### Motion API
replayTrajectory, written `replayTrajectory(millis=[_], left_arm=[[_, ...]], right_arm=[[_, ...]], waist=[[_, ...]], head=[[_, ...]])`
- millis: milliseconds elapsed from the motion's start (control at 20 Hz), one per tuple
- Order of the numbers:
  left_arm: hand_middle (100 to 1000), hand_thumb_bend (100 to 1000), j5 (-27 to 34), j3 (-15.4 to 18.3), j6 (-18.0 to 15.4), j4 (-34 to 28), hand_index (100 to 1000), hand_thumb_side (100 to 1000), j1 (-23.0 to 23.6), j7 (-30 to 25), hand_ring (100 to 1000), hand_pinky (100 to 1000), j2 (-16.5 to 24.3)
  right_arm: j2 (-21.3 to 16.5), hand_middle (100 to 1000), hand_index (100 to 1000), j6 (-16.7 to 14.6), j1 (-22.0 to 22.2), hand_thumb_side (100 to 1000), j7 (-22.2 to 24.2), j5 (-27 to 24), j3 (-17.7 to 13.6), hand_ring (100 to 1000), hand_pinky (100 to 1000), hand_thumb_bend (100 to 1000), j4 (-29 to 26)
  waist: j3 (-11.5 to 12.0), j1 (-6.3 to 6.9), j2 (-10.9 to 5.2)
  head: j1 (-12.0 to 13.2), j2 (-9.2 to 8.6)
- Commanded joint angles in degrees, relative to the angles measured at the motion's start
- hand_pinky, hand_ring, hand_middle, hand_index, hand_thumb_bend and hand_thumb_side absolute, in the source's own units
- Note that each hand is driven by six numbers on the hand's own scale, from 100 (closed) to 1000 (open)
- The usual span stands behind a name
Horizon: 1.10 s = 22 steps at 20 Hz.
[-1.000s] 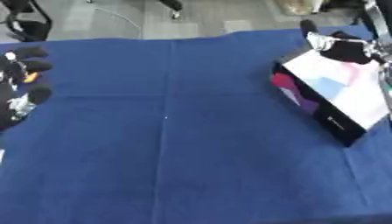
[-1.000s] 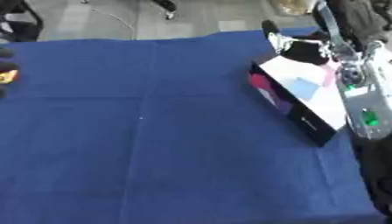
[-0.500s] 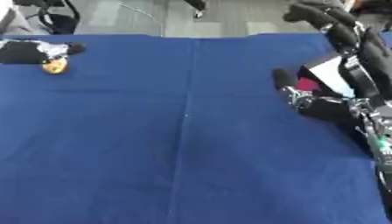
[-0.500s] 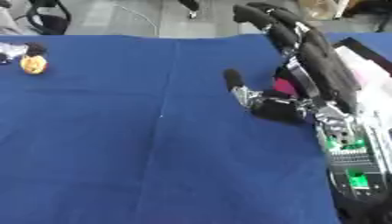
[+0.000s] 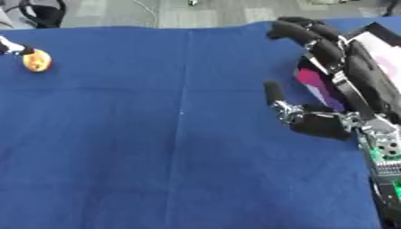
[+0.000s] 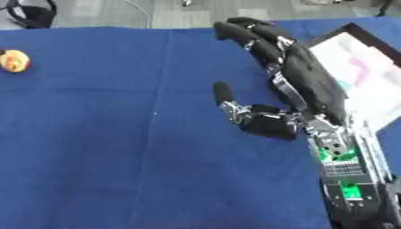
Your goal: Pick up the objects with one hand, pass them to the other hand, and then place them into the box on the other side of the table.
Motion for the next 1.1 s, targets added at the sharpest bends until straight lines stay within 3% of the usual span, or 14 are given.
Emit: replayTrajectory(millis=[50,500,800,900,1100], left_arm=[[666,671,-3.18,1.34,0.48,4.95,781,373,-1.96,0.87,663,763,1.21],[615,509,-4.02,2.12,2.07,9.62,737,282,-2.14,5.52,616,742,0.01],[612,511,-4.03,2.03,3.58,10.62,735,276,-2.15,6.7,610,733,-0.59],[611,510,-4.64,2.13,4.71,10.74,734,267,-2.13,8.19,606,729,-0.8],[603,485,-5.98,2.18,7.59,11.2,728,246,-2.06,12.08,602,723,-1.22]], right_arm=[[0.17,768,947,-0.15,-0.77,268,0.04,-0.33,0.02,889,879,100,-1.01],[0.57,762,951,-0.21,-0.74,282,-0.18,-0.16,0.05,887,876,100,-0.78],[0.88,759,952,-0.27,-0.89,289,-0.34,-0.13,0.09,886,874,100,-0.74],[0.97,758,953,-0.34,-0.91,263,-0.28,-0.07,0.16,886,874,100,-0.68],[1.17,756,955,-0.37,-0.87,302,-0.27,0.23,0.08,885,872,100,-0.48]], waist=[[-0.35,0.62,0.33],[-1.48,0.38,2.37],[-2.31,0.18,3.64],[-2.63,0.15,4.08],[-3.16,0.26,4.88]], head=[[0.06,-0.14],[-0.26,-0.14],[-0.05,-0.14],[0.08,-0.14],[0.42,-0.14]])
